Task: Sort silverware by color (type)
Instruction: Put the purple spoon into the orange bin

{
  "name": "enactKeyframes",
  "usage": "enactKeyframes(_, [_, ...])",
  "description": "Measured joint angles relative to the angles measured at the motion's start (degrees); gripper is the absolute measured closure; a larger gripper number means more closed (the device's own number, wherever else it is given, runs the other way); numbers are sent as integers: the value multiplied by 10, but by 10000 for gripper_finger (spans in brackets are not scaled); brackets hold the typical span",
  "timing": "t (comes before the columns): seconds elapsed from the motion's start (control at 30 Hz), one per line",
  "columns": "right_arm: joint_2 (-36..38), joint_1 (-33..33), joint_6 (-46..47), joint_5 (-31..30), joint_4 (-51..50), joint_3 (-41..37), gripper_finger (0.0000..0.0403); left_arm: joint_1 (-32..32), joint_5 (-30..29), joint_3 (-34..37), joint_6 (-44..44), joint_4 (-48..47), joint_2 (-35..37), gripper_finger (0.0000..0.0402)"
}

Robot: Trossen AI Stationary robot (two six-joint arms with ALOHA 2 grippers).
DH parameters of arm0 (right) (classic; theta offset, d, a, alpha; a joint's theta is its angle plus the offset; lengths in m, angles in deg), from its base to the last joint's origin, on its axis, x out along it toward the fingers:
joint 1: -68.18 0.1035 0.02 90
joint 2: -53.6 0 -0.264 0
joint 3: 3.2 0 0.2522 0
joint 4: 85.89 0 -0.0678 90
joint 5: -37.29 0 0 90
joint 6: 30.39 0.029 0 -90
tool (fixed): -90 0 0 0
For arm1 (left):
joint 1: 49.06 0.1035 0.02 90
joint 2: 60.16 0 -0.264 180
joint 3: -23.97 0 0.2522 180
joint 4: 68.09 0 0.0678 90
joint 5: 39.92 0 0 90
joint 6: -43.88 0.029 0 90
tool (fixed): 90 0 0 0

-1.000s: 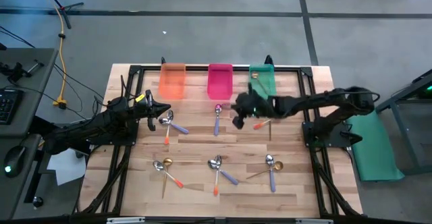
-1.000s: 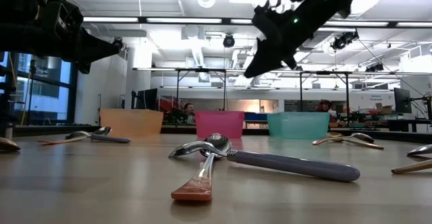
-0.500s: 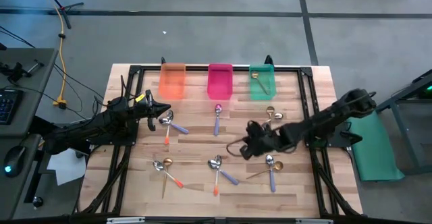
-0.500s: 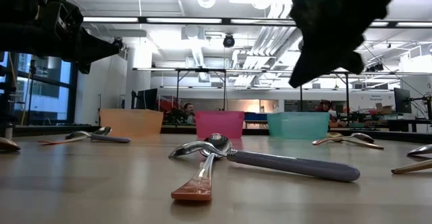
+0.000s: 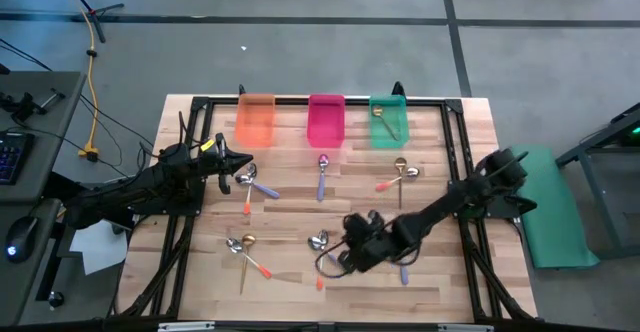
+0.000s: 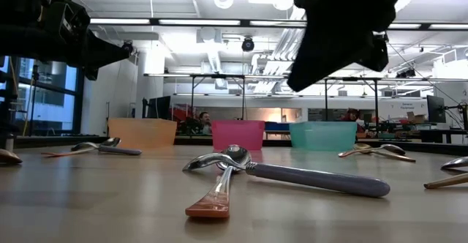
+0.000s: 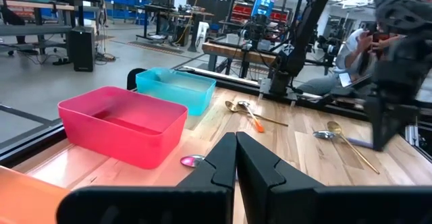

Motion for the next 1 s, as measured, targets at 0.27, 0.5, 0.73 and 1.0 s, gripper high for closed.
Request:
enactKeyframes(0.27, [-115, 0, 7, 49, -118, 153, 336, 0, 0, 0, 0, 0, 0, 398])
enactKeyframes(0.5, [-163, -13, -16, 90, -118, 202, 268, 0, 0, 0, 0, 0, 0, 398])
enactKeyframes(0.73, [-179, -24, -27, 113, -115, 202, 264, 0, 0, 0, 0, 0, 0, 398])
enactKeyframes(1.0, [-199, -37, -72, 141, -113, 202, 274, 0, 0, 0, 0, 0, 0, 398])
